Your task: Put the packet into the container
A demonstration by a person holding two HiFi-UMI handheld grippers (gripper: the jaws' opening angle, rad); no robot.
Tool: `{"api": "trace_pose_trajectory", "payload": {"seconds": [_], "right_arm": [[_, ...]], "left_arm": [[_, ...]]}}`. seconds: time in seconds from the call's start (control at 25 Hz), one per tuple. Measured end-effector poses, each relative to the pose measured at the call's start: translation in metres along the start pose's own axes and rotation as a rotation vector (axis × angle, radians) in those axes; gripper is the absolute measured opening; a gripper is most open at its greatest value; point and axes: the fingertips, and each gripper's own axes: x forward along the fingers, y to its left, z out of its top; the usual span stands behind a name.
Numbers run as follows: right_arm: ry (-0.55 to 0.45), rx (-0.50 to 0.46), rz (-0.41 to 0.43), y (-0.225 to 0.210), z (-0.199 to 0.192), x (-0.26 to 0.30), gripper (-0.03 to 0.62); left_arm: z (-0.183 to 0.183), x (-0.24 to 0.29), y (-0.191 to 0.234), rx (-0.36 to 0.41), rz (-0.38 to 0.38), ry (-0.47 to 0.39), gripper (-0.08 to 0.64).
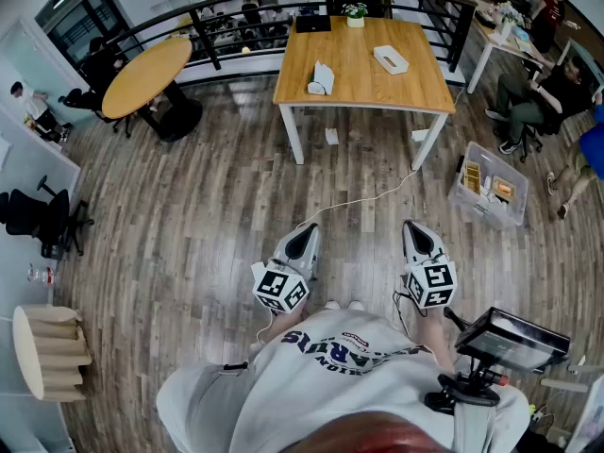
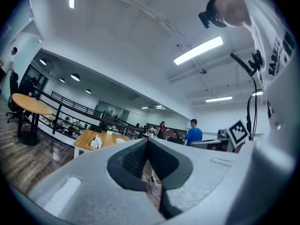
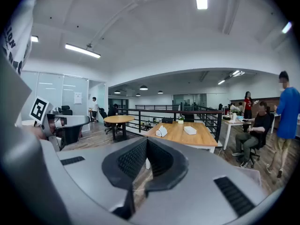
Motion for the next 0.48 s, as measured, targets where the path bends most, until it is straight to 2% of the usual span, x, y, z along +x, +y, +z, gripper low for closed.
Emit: {"api": "trace_pose_trajectory", "payload": {"seconds": [0.12,0.32,0.48], "right_arm": [[0.012,-0.003,-0.019,0.009,-0.006,-0.007,0.008],[0.038,0.001,-0.024,0.02,-0.007,-0.007,0.008],[0.041,0.027,-0.038,0.021,-0.003,-0.009,0.008]], "left_arm": [[-0.002,0.01,0.0,0.009,-0.026,0.006,0.002],[0.01,0.02,0.004,0.066,-0.072,0.01,0.002],[0.016,0.023,0.011,0.062,-0.076,-0.001,0.002]]}}
